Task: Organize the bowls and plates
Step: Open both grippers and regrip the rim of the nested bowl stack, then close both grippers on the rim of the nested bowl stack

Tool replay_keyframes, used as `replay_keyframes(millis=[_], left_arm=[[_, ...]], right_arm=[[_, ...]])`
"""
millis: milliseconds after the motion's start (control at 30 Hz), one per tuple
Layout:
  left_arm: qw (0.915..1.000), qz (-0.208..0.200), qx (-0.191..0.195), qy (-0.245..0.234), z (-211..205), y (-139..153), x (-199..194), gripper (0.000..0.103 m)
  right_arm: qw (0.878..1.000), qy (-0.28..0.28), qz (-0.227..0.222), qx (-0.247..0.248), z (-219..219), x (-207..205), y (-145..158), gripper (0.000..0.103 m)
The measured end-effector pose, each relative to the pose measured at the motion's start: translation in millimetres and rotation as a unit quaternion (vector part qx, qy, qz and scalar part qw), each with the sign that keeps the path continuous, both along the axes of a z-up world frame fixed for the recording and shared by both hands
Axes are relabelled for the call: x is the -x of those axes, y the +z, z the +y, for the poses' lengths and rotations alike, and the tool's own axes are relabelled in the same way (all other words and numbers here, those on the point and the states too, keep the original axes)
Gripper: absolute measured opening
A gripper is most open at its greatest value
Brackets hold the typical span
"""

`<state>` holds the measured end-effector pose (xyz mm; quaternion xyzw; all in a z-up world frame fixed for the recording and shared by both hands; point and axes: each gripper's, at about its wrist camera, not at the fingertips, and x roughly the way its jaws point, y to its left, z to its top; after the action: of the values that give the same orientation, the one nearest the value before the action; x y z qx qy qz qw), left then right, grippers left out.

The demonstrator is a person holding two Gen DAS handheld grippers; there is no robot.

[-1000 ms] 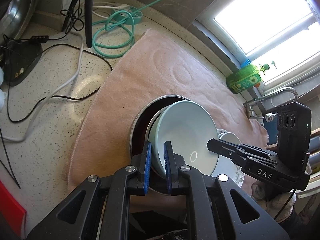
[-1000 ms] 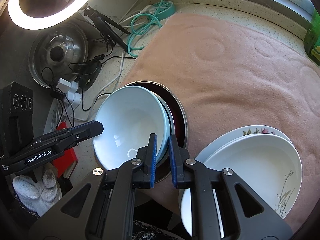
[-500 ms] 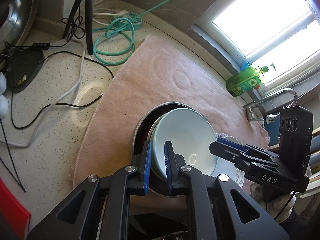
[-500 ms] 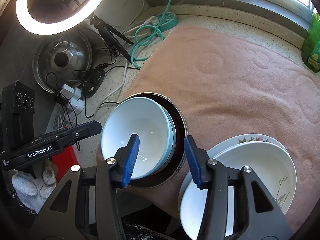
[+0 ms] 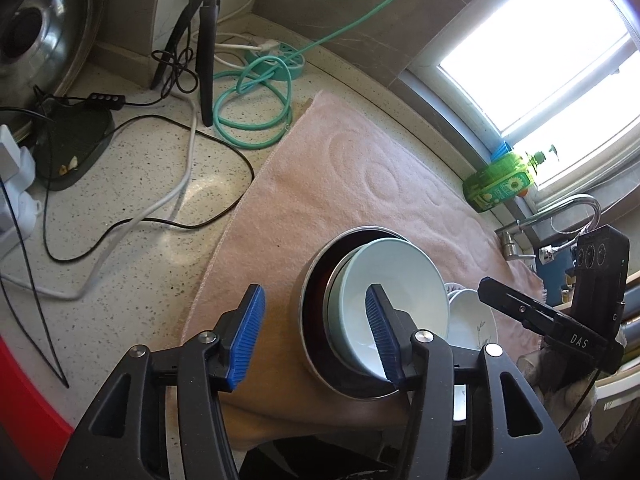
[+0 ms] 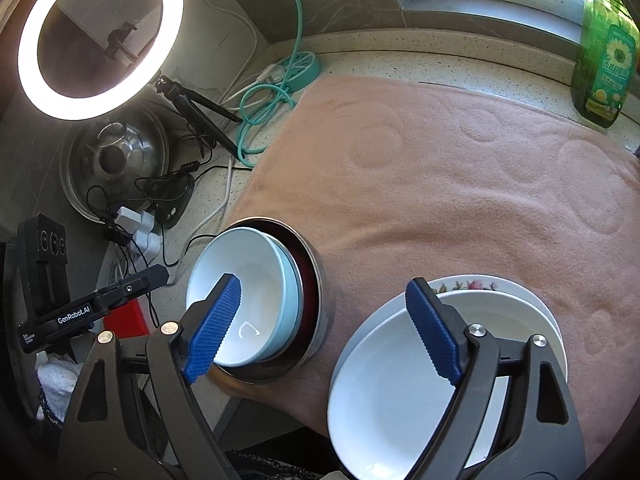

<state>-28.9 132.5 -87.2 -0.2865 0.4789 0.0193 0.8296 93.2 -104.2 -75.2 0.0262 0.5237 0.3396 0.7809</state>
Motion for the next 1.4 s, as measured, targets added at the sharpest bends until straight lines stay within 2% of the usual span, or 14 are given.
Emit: replay_keyframes(millis=[200, 267, 433, 500, 600, 700, 800, 867, 1000, 1233, 1400], left_arm=[[0.9997, 0.011, 0.009, 0.019, 9.3, -12.1, 9.2, 0.051], [0.9995, 0.013, 0.015, 0.023, 9.9, -16.1, 11.9, 0.051], [0.9992, 0.014, 0.026, 0.026, 8.9, -23.4, 16.5, 0.051], [0.9993, 0.014, 0.028, 0.022, 6.1, -24.1, 16.1, 0.049], [0.9994, 0.012, 0.029, 0.016, 3.2, -24.8, 15.2, 0.044], [0.9992, 0.015, 0.036, 0.009, 0.3, -28.2, 13.0, 0.032], [0.9991, 0.018, 0.038, 0.004, -0.4, -30.8, 11.0, 0.027], [0.9990, 0.019, 0.041, 0.001, -0.1, -32.0, 10.2, 0.027], [0.9989, 0.021, 0.041, -0.003, 0.5, -33.0, 8.0, 0.023], [0.9985, 0.026, 0.046, -0.015, 0.1, -37.9, 2.6, 0.018], [0.9983, 0.028, 0.045, -0.025, -0.9, -38.8, -2.0, 0.017]], right_arm=[[0.999, -0.027, 0.016, -0.016, -20.1, -5.7, -9.2, 0.086], [0.999, -0.032, 0.022, -0.021, -22.9, -4.5, -12.4, 0.080], [0.999, -0.029, 0.035, -0.022, -22.0, -0.3, -21.7, 0.054], [0.999, -0.024, 0.041, -0.021, -19.6, 1.6, -25.0, 0.052], [0.999, -0.015, 0.044, -0.014, -14.6, 4.7, -29.2, 0.042], [0.999, -0.011, 0.049, -0.014, -10.3, 6.1, -32.9, 0.039], [0.999, -0.007, 0.052, -0.013, -5.8, 7.0, -36.2, 0.033], [0.998, -0.004, 0.054, -0.008, -2.9, 7.2, -38.9, 0.029], [0.998, -0.004, 0.061, -0.003, 1.5, 6.8, -44.6, 0.027], [0.997, 0.001, 0.072, 0.001, 13.0, 6.3, -52.3, 0.011], [0.996, -0.013, 0.082, -0.009, 11.4, 4.5, -53.9, 0.011]])
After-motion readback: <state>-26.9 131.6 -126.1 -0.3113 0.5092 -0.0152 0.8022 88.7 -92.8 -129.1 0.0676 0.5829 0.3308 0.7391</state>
